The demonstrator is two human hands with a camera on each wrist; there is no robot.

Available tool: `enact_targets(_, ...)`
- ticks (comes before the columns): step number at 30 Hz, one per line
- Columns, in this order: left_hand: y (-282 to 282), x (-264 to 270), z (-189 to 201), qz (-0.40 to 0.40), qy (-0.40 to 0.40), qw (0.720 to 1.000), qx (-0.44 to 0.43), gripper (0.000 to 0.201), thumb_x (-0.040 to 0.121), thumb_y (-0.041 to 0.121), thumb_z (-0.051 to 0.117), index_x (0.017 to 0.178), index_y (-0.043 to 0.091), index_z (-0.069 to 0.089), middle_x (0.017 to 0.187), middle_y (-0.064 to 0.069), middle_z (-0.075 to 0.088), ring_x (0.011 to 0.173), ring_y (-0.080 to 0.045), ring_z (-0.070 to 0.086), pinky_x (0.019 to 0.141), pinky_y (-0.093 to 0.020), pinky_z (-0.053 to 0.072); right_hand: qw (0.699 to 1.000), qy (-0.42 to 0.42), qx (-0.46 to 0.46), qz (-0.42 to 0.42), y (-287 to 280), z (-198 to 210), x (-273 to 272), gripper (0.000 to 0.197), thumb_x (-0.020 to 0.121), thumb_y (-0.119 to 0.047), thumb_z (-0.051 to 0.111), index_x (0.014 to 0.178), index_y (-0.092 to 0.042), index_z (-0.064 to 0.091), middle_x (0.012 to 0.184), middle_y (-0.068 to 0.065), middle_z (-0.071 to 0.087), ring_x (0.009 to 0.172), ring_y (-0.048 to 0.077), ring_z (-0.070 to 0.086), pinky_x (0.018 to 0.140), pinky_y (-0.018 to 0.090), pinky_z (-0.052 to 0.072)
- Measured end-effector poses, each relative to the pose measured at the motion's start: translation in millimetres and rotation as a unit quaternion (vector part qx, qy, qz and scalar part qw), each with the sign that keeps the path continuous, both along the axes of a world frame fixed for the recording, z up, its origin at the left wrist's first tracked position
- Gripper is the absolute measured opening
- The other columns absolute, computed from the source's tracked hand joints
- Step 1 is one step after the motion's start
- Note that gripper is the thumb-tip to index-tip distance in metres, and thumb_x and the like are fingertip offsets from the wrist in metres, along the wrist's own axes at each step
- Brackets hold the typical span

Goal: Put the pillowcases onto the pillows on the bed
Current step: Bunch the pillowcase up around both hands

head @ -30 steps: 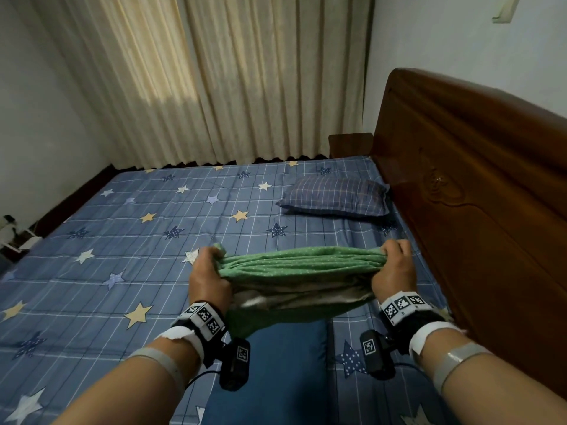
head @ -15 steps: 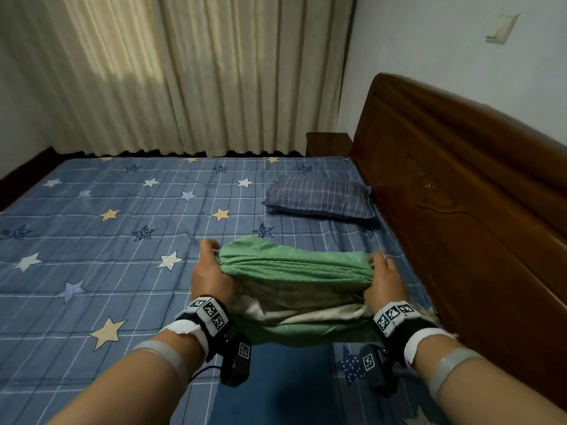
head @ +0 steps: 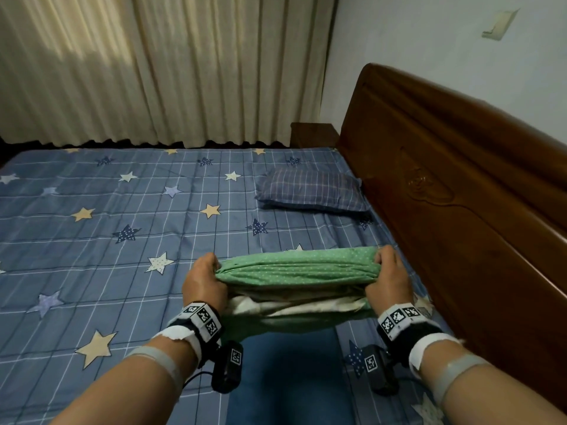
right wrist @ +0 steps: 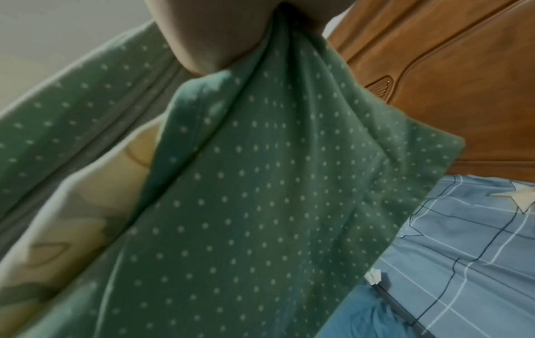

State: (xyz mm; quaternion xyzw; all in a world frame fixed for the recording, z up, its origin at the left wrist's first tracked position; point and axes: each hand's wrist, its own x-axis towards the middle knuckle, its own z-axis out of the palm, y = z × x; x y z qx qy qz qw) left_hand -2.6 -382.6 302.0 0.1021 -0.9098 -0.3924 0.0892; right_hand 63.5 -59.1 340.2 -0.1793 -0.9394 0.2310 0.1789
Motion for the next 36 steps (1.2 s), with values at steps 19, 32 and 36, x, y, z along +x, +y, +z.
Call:
enact_targets(19,17.8,-91.1,-91.9,-0.019,-0.251,0.945,0.210,0.009,0.095,0.005,0.054,0.098,0.007,0.062,0.101,-0.024,0.070,0.074,-0.029,0.072,0.068,-0.042,0.062,0.916,-0.386,-0.091,0.062,14.5,-94.5,-110.7,0.037,0.090,-0.001,0.045,0.123,-0.008,0.060,0.126,0.019,0.061,0.114,0.036,0.057,0.082,0.026,0.040)
enact_targets(32,42.0,-189.0,-227.4,-0.002,-0.202,0.955,0.215,0.030,0.092,0.017,0.056,0.120,0.024,0.063,0.118,-0.007,0.066,0.112,-0.027,0.061,0.097,-0.049,0.051,0.950,-0.193,-0.242,-0.032,29.0,-236.4,-239.8,0.054,0.076,-0.031,0.042,0.124,-0.007,0.050,0.123,0.026,0.059,0.110,0.043,0.057,0.086,0.038,0.043)
enact_targets(36,37.3,-141.7,-312.7,-0.018,-0.277,0.948,0.154,0.037,0.088,0.037,0.055,0.116,0.015,0.065,0.116,-0.014,0.069,0.111,-0.032,0.063,0.096,-0.052,0.051,0.881,-0.394,-0.253,-0.065,33.9,-342.6,-200.6,0.075,0.073,-0.041,0.038,0.142,-0.012,0.041,0.142,0.029,0.044,0.127,0.046,0.046,0.104,0.043,0.037)
